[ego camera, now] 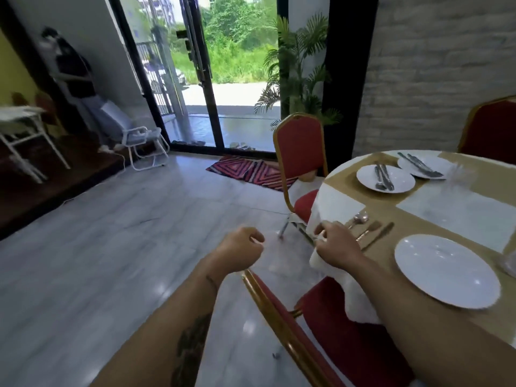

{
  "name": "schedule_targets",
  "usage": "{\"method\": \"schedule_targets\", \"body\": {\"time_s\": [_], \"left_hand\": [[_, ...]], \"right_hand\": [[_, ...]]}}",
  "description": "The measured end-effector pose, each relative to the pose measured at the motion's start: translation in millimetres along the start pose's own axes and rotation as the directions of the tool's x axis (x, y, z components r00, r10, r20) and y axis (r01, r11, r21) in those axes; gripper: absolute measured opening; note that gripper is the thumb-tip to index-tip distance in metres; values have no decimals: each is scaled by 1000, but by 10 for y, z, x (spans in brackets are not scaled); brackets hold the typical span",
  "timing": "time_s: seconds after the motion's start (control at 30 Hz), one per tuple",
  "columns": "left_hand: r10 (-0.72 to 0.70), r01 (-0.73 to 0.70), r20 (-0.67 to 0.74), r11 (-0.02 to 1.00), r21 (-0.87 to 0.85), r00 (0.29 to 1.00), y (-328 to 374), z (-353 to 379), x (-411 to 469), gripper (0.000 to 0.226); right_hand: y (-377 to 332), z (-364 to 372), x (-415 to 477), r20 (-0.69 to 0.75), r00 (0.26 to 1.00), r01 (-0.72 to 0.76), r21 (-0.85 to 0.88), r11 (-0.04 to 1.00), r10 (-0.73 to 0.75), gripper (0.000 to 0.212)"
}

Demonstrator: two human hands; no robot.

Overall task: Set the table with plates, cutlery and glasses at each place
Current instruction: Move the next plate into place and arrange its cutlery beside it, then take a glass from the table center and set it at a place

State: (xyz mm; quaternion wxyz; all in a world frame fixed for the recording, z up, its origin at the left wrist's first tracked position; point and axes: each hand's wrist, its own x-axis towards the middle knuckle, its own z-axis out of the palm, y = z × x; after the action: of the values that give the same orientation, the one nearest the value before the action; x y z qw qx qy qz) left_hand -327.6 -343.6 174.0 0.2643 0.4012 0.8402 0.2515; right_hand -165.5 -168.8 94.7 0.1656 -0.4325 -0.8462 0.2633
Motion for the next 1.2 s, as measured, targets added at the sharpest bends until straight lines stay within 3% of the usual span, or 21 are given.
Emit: {"method": "schedule_targets", "body": {"time_s": [0.2, 0.47, 0.6, 0.73, 0.83, 1.03, 1.2], "left_hand": [[5, -5, -51, 1000, 17, 999, -481, -586, 50, 23], [116, -121, 37, 982, 147, 993, -704, -1178, 982, 21], [167, -192, 134, 960, 204, 977, -677, -1385, 1755, 23], [209, -245, 215, 957, 158, 954, -524, -1435, 2565, 23], [256, -321, 334, 934, 156, 907, -298, -1350, 3126, 27], [410, -511, 511, 857, 67, 755, 274, -1033, 4136, 25], [460, -592, 629, 806, 0, 627, 656, -725, 4857, 29]], "right_hand": [[-714, 386, 130, 83, 995, 57, 56, 997, -61, 23], [-962, 914, 1018, 94, 992, 70, 113, 991, -81, 9], [-897, 1041, 1541, 81, 997, -20, 163, 986, 7, 15], [-756, 975, 1920, 17, 991, -135, 187, 973, 135, 12], [-623, 843, 2103, -29, 970, -234, 163, 959, 242, 9], [-265, 734, 2319, -145, 838, -497, 198, 845, 527, 21], [1, 711, 2463, -230, 670, -640, 304, 706, 706, 18]]}}
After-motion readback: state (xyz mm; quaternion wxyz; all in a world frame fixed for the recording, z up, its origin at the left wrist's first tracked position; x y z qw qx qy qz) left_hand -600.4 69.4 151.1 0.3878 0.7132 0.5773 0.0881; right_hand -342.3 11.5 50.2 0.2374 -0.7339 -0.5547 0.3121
